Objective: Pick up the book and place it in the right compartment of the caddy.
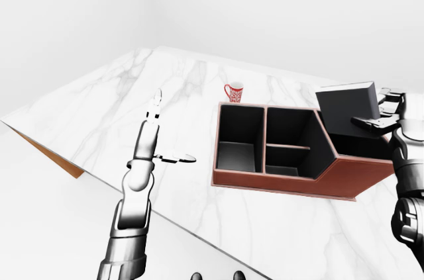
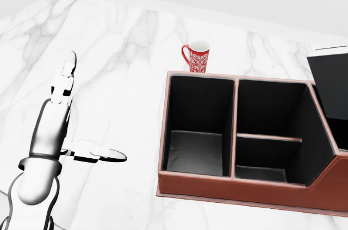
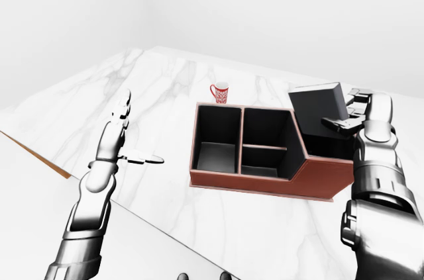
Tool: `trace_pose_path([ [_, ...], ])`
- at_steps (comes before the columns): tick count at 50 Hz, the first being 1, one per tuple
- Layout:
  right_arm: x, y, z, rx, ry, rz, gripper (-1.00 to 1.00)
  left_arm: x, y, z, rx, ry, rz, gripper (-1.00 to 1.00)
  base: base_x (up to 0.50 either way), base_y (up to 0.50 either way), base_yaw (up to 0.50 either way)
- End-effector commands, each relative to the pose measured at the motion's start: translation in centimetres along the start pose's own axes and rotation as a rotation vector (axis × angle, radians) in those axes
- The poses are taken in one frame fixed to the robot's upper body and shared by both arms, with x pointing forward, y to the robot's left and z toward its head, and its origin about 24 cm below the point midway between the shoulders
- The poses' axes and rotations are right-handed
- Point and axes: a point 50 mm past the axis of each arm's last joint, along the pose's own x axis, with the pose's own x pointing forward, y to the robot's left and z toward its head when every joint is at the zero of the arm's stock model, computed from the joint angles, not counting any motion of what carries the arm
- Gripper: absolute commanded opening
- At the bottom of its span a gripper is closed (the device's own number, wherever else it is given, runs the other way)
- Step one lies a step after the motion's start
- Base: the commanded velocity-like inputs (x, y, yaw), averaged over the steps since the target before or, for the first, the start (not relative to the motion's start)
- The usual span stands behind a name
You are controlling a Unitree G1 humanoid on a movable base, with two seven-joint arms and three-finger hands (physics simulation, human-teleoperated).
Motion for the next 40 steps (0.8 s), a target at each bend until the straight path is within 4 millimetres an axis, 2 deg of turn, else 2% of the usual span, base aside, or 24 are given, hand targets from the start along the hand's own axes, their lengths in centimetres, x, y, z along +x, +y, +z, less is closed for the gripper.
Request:
trace_pose_path([
  [1,0.0,-0.8,-0.2,0.015,0.012,-0.052,-1.00,0.1,0.0,-0.1,-0.012,0.006,0.000,1.00,0.00,0.00,0.00],
  [19,-0.4,-1.7,-1.9,0.003,0.071,-0.084,-1.00,0.1,0.0,0.1,-0.003,0.003,-0.001,1.00,0.00,0.00,0.00],
  [38,-0.4,-2.0,-2.1,0.006,0.077,-0.095,-1.00,0.2,0.0,0.1,0.002,0.000,-0.002,1.00,0.00,0.00,0.00],
  [39,-0.4,-2.1,-2.0,0.006,0.072,-0.096,0.99,0.2,0.0,0.1,0.002,0.000,-0.001,1.00,0.00,0.00,0.00],
  [40,-0.4,-2.0,-2.0,0.019,0.071,-0.085,1.00,0.2,0.0,0.1,0.003,0.000,-0.002,1.00,0.00,0.00,0.00],
])
